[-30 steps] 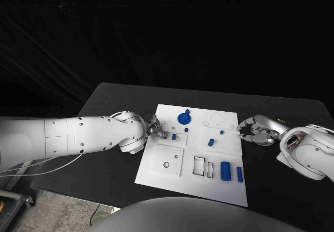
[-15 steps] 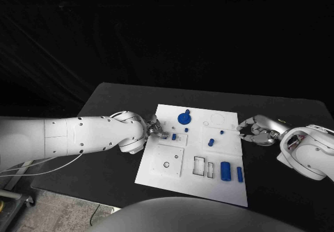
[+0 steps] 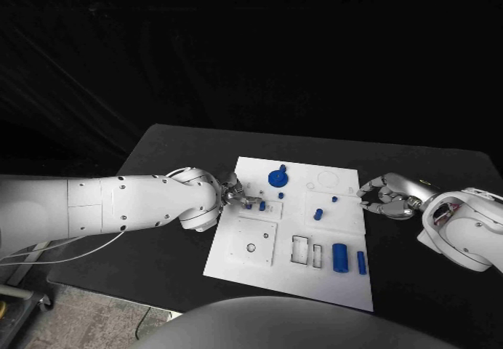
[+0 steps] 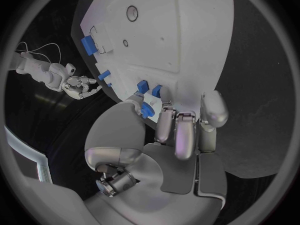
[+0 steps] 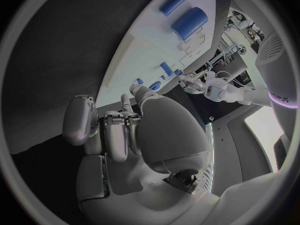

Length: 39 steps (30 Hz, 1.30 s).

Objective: Assemble the parts on the task board

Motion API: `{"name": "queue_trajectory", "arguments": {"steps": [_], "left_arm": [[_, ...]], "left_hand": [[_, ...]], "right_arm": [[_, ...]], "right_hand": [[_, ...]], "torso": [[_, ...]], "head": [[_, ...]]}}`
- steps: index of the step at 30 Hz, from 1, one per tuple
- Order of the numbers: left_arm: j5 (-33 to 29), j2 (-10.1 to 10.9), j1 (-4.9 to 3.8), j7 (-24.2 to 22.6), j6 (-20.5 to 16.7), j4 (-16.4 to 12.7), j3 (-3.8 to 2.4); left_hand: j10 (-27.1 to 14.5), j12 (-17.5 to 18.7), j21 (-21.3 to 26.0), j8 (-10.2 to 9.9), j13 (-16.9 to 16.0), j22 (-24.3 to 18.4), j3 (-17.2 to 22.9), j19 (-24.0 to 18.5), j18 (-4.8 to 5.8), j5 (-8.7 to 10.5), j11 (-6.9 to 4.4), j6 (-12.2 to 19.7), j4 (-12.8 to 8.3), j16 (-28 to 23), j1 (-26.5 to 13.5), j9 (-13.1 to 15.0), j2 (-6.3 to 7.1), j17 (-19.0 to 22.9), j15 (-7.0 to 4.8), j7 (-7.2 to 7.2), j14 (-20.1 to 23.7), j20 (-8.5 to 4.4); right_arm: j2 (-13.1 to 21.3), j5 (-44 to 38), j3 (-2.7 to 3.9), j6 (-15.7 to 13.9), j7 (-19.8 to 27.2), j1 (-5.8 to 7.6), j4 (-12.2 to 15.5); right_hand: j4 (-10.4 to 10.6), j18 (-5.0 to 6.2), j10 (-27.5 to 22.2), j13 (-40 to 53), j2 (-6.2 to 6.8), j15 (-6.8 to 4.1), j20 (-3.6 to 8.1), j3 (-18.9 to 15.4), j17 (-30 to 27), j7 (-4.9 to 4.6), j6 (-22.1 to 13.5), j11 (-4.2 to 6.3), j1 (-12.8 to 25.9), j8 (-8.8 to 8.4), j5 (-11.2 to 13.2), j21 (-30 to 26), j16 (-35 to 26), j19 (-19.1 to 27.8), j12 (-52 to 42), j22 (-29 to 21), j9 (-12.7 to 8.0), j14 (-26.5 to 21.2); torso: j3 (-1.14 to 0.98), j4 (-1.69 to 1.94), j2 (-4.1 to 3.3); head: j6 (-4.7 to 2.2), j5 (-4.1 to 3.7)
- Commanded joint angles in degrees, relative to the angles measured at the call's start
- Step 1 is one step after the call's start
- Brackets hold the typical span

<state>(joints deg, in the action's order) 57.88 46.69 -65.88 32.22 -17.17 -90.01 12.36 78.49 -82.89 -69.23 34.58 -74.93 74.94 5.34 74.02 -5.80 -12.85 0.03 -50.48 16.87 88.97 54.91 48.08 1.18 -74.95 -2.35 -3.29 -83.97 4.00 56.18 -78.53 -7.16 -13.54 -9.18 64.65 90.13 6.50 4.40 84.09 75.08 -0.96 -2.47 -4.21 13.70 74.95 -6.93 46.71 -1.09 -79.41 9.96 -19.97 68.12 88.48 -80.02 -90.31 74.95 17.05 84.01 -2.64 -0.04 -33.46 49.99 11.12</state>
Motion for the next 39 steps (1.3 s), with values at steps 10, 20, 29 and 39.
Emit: {"name": "queue_trajectory", "arguments": {"steps": [10, 20, 29, 39], "left_arm": [[0.1, -0.1, 0.01, 0.6, -0.9, 0.3, -0.02], [0.0, 0.0, -0.03, -1.5, -4.7, 0.2, -0.1], [-0.5, 0.2, -0.36, -3.5, -5.9, -0.1, -0.35], [0.1, 1.0, -3.5, -2.4, -1.2, 0.0, -0.98]], "left_hand": [[0.7, -0.4, -0.4, -0.3, -4.9, 8.2, -6.1, 0.4, 0.6, 4.95, 0.55, -0.3, 0.0, -0.1, -7.1, 0.5, -4.37, -11.3, 0.62, -0.57, -2.9, 0.69], [1.8, -1.0, -1.5, 1.6, -5.7, 8.5, -10.3, 1.4, 0.8, 7.81, 0.1, -1.5, 0.0, 0.2, -9.2, 2.1, -7.11, -12.2, 0.23, -0.05, -3.7, 0.41], [1.9, -1.0, -1.6, 1.7, -5.7, 8.5, -12.5, 1.5, 0.8, 3.41, -0.05, -1.1, -0.2, 0.2, -5.7, 2.6, -8.6, -12.2, 0.08, 0.1, -3.8, 0.22], [2.2, -1.2, -1.8, 1.8, -5.9, 8.5, -13.4, 1.7, 0.84, 1.27, -0.19, -1.4, -0.2, 0.2, -3.5, 2.7, -8.92, -12.4, -0.02, 0.27, -3.9, 0.14]], "right_arm": [[0.1, -0.1, 0.0, 0.5, 0.0, -0.05, 0.1], [0.0, -0.1, 0.0, -0.3, 0.3, -0.05, 0.0], [0.0, -0.1, 0.0, -1.3, 0.9, -0.05, 0.0], [0.1, 0.1, 0.0, -4.7, 2.8, -0.05, 0.0]], "right_hand": [[0.0, 0.5, 5.9, 14.9, 0.22, 0.58, -0.13, 0.4, 14.0, 0.03, 0.4, -0.49, -0.2, -0.1, -0.2, -0.3, -0.3, 0.4, 0.3, 8.5, -0.1, 5.2], [0.0, 0.51, 5.9, 14.9, 0.19, 0.6, -0.15, 0.5, 14.0, 0.0, 0.4, -0.52, -0.1, -0.11, -0.3, -0.4, -0.3, 0.4, 0.3, 8.5, -0.1, 5.2], [0.0, 0.51, 5.9, 14.9, 0.21, 0.6, -0.15, 0.6, 14.0, -0.01, 0.4, -0.52, -0.1, -0.11, -0.3, -0.4, -0.3, 0.4, 0.3, 8.5, -0.1, 5.2], [0.3, 0.28, 5.9, 14.9, 0.21, 0.67, -0.2, 0.6, 14.4, -0.12, 1.0, -0.62, 0.5, 0.18, -0.4, 0.6, 0.4, -0.1, 0.3, 8.8, 0.0, 5.5]], "torso": [[0.0, -0.03, -0.02], [-0.02, -0.03, 0.03], [-0.03, -0.04, -0.02], [-0.06, -0.07, 0.01]], "head": [[0.01, -0.11], [0.01, -0.14], [0.01, -0.28], [0.01, -0.36]]}}
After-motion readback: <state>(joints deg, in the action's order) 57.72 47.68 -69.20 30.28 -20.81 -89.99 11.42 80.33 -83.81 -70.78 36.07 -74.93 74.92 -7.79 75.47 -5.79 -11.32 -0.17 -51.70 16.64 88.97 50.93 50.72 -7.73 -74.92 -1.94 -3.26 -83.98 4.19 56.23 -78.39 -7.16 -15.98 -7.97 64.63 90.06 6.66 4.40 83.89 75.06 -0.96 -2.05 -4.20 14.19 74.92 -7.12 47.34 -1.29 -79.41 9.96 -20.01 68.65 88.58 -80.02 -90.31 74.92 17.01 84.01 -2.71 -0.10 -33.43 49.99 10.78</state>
